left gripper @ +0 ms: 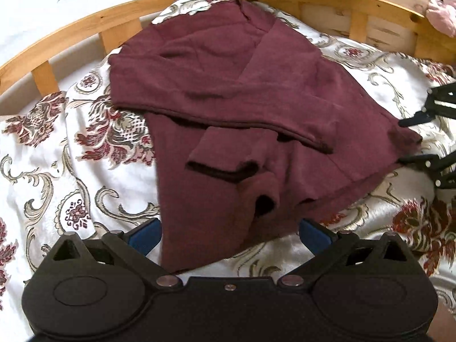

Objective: Fold small clothes

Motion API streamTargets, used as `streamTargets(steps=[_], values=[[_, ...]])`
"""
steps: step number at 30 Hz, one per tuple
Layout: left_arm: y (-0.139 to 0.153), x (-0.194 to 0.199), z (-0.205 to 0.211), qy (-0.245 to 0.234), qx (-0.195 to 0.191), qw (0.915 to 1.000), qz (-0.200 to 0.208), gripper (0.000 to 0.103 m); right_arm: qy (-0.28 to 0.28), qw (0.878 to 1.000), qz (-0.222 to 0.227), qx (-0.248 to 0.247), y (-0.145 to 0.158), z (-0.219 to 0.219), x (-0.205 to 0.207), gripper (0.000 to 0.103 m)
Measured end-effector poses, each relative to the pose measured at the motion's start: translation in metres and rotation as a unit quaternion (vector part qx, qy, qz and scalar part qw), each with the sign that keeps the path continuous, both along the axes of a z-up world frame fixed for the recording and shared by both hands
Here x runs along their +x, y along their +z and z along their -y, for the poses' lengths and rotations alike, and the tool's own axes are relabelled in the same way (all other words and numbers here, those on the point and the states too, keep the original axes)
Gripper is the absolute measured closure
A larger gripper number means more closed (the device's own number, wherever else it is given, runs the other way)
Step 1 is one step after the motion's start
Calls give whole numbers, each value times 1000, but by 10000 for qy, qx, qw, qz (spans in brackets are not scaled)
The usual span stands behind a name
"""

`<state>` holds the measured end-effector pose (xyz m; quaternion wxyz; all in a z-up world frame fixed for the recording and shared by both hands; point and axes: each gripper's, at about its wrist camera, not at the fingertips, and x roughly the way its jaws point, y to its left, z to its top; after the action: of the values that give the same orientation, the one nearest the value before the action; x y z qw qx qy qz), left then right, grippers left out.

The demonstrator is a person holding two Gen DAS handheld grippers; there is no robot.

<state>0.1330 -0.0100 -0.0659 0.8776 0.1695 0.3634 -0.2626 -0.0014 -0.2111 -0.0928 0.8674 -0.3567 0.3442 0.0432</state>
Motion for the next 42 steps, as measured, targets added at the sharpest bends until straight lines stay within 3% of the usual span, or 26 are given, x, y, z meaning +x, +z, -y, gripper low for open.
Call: streamTargets(steps=[6,9,16,21,29,32,34,36,40,42], values=[[-3,-2,6,-97,60,9999,-56,1,-78,9991,-23,-427,-5,-1,-2,53],[-3,-3,8,-100,31,9999,-84,1,-159,9989,-51,-433,-5,3,-3,95],[-5,-5,12,-251,107,9996,-88,1,-816,9961,302,170,32,31,-20,96],[-14,-5,19,-478,458,9977,-174,1,-1440,9861,266,783,44,64,-28,96],[-18,-5,20,-489,816,9955,47,1,-1299,9911,44,284,32,51,-22,96],[-18,-8,21,-518,994,9934,238,1,-1250,9921,36,116,29,47,-23,87],[-19,-9,23,-488,1044,9926,376,1,-1213,9926,85,-54,28,41,-25,64],[-21,-12,23,-379,1017,9927,521,1,-1185,9926,159,-191,26,33,-30,49],[-26,-12,24,-136,1013,9927,642,1,-909,9929,139,-758,13,14,-36,32],[-25,-11,25,-56,1060,9915,753,2,-823,9914,129,-1005,7,9,-36,28]])
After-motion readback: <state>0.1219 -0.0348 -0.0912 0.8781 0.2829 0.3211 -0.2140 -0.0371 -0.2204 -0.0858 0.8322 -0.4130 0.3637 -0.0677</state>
